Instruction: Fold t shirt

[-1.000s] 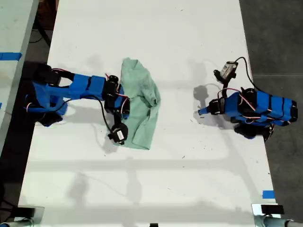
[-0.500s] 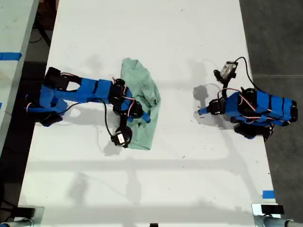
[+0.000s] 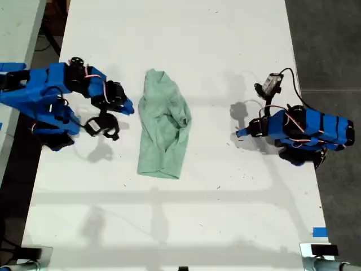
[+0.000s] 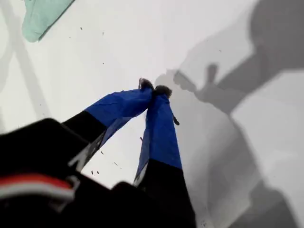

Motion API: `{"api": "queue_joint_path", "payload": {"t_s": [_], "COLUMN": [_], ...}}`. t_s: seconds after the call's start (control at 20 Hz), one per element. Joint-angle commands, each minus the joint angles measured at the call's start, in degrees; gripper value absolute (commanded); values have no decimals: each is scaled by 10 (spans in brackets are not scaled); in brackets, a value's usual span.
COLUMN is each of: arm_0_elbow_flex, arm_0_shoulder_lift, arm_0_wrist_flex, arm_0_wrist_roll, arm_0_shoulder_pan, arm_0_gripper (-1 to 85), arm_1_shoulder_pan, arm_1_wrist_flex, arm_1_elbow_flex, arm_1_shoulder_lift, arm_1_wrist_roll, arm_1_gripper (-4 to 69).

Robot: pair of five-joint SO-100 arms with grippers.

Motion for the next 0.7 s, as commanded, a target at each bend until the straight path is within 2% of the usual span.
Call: {"api": "queue_joint_path", "payload": {"t_s": [0.0, 0.05, 0.15, 0.2, 0.25, 0.35, 0.45, 0.5, 0.55, 0.6, 0.65], "arm_0_elbow_flex": [348, 428, 513, 562, 565, 566, 566, 566, 566, 566, 566], "arm_0_shoulder_lift": [512, 577, 575, 575, 557, 571, 571, 570, 570, 570, 571], "arm_0_wrist_flex": [-18, -3, -69, -108, -102, -91, -89, -89, -89, -89, -91], "arm_0_wrist_roll": [18, 15, 19, 21, -4, 3, 14, 77, 201, 309, 342], "arm_0_shoulder_pan": [-35, -36, -18, -22, -28, -22, -24, -27, -33, -34, -33], "arm_0_gripper": [-2, -2, 18, 115, 159, 163, 161, 159, 159, 157, 151], "arm_1_shoulder_pan": [2, 1, 5, 6, 9, 4, -6, -14, -16, -21, -30], "arm_1_wrist_flex": [4, 4, 4, 5, 9, 10, 11, 12, 12, 12, 12], "arm_1_elbow_flex": [34, 35, 35, 35, 35, 34, 34, 34, 34, 34, 34], "arm_1_shoulder_lift": [8, 8, 8, 8, 8, 8, 8, 8, 8, 8, 8], "arm_1_wrist_roll": [-8, -7, -9, -11, -3, -4, 5, -30, -115, -156, -192], "arm_1_gripper": [11, 11, 11, 11, 12, 77, 77, 76, 76, 72, 69]}}
